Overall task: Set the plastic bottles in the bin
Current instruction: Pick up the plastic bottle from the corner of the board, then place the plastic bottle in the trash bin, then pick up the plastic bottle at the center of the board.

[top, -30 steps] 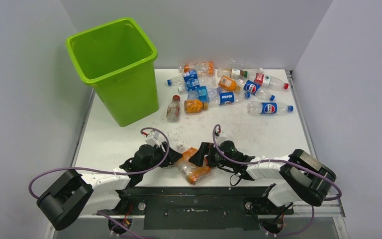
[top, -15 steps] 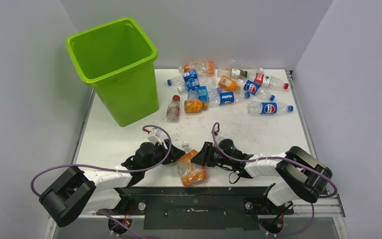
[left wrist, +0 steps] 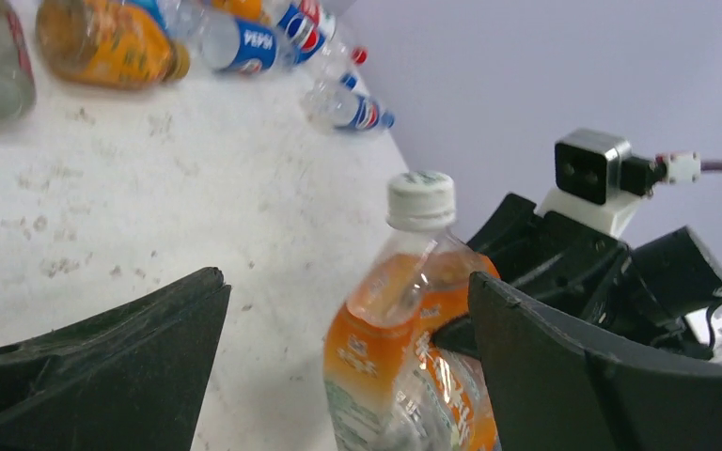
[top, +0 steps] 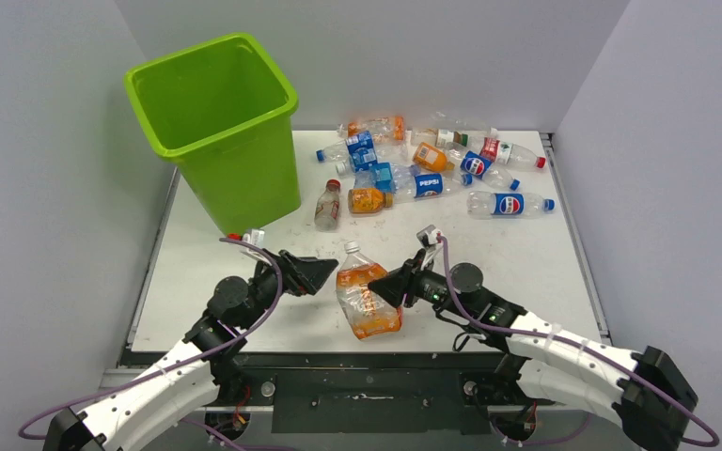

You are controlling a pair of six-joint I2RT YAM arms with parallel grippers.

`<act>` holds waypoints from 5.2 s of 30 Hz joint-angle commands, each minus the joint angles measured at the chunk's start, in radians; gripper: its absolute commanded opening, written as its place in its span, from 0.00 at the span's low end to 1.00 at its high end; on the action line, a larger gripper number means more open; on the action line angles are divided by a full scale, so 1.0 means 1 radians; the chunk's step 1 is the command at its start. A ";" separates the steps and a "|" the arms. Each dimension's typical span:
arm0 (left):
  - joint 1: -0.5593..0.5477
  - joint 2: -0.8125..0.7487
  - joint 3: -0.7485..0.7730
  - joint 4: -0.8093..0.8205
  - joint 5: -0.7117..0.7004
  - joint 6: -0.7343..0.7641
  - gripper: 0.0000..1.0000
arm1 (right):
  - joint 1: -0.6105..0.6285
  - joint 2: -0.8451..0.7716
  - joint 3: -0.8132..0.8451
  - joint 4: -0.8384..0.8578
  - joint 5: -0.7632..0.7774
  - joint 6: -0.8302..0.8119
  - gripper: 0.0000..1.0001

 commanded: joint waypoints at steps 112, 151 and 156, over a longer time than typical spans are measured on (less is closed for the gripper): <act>0.066 0.795 1.732 -0.310 -0.341 1.193 0.96 | 0.363 -0.199 0.204 -0.565 1.087 -0.107 0.90; -0.084 0.033 0.442 -0.620 -0.299 0.371 0.96 | -0.874 0.617 0.544 -0.439 0.596 0.535 0.90; -0.085 0.022 0.431 -0.609 -0.309 0.369 0.96 | -0.901 0.680 0.578 -0.393 0.588 0.561 0.90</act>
